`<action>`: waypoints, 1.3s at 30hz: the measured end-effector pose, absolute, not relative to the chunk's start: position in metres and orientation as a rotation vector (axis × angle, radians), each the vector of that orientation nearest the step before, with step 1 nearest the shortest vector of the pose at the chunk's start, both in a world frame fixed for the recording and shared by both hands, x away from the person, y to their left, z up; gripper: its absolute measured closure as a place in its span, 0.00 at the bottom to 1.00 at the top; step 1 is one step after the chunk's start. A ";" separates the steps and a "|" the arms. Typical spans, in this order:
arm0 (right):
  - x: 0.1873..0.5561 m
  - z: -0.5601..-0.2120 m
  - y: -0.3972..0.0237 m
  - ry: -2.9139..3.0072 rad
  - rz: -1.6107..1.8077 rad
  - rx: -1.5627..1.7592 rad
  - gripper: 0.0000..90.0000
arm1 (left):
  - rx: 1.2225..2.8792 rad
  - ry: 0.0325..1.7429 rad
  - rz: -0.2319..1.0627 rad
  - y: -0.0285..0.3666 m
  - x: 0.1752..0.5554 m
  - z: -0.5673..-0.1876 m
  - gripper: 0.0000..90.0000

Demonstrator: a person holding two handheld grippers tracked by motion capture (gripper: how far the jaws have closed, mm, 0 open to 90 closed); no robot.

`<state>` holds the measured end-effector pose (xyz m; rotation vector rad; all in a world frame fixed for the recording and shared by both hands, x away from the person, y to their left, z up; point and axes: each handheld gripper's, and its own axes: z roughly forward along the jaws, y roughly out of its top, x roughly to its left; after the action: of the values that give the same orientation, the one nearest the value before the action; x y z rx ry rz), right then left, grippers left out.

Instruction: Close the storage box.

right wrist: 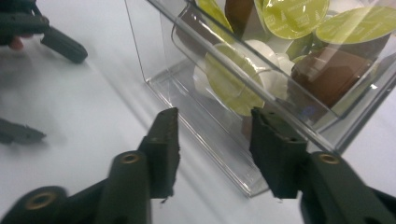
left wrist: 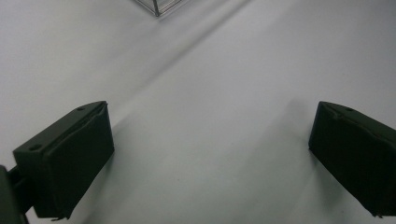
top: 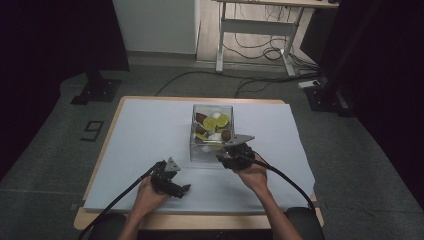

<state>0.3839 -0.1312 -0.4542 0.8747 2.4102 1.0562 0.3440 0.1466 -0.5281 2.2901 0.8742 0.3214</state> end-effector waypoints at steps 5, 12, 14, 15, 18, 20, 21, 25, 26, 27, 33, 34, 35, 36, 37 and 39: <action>0.378 -0.451 -0.136 2.424 1.027 0.853 0.44 | 2.290 0.872 0.320 0.147 0.344 -0.528 0.00; 0.371 -0.445 -0.148 2.441 1.018 0.834 0.38 | 2.289 0.874 0.318 0.147 0.344 -0.528 0.00; 0.369 -0.445 -0.153 2.447 1.014 0.836 0.34 | 2.288 0.874 0.318 0.147 0.344 -0.528 0.00; 0.369 -0.445 -0.154 2.447 1.012 0.841 0.33 | 2.288 0.874 0.318 0.147 0.344 -0.528 0.00; 0.369 -0.445 -0.162 2.452 0.998 0.860 0.27 | 2.288 0.874 0.318 0.147 0.344 -0.528 0.00; 0.369 -0.445 -0.163 2.453 0.992 0.864 0.26 | 2.288 0.874 0.318 0.147 0.344 -0.528 0.00; 0.369 -0.445 -0.164 2.455 0.990 0.873 0.25 | 2.288 0.874 0.317 0.147 0.344 -0.528 0.00; 0.369 -0.445 -0.169 2.453 1.001 0.890 0.20 | 2.287 0.875 0.316 0.147 0.344 -0.528 0.00; 0.369 -0.445 -0.170 2.453 1.006 0.894 0.18 | 2.287 0.875 0.315 0.147 0.344 -0.528 0.00; 0.369 -0.445 -0.172 2.457 1.017 0.909 0.16 | 2.287 0.875 0.316 0.147 0.344 -0.528 0.00; 0.367 -0.445 -0.177 2.457 1.029 0.928 0.15 | 2.287 0.874 0.316 0.147 0.344 -0.528 0.00; 0.367 -0.445 -0.178 2.456 1.026 0.934 0.15 | 2.287 0.875 0.316 0.147 0.344 -0.528 0.00; 0.366 -0.445 -0.179 2.454 1.025 0.935 0.14 | 2.287 0.875 0.316 0.147 0.344 -0.528 0.00; 0.366 -0.445 -0.180 2.455 1.026 0.937 0.13 | 2.287 0.875 0.316 0.147 0.344 -0.528 0.00; 0.366 -0.446 -0.181 2.453 1.026 0.942 0.11 | 2.287 0.875 0.316 0.147 0.344 -0.528 0.00; 0.365 -0.446 -0.183 2.451 1.023 0.942 0.09 | 2.287 0.874 0.316 0.147 0.344 -0.528 0.00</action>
<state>0.3653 -0.1835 -0.4459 0.9425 2.4515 1.0230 0.3443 0.1470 -0.5283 2.2873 0.8743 0.3158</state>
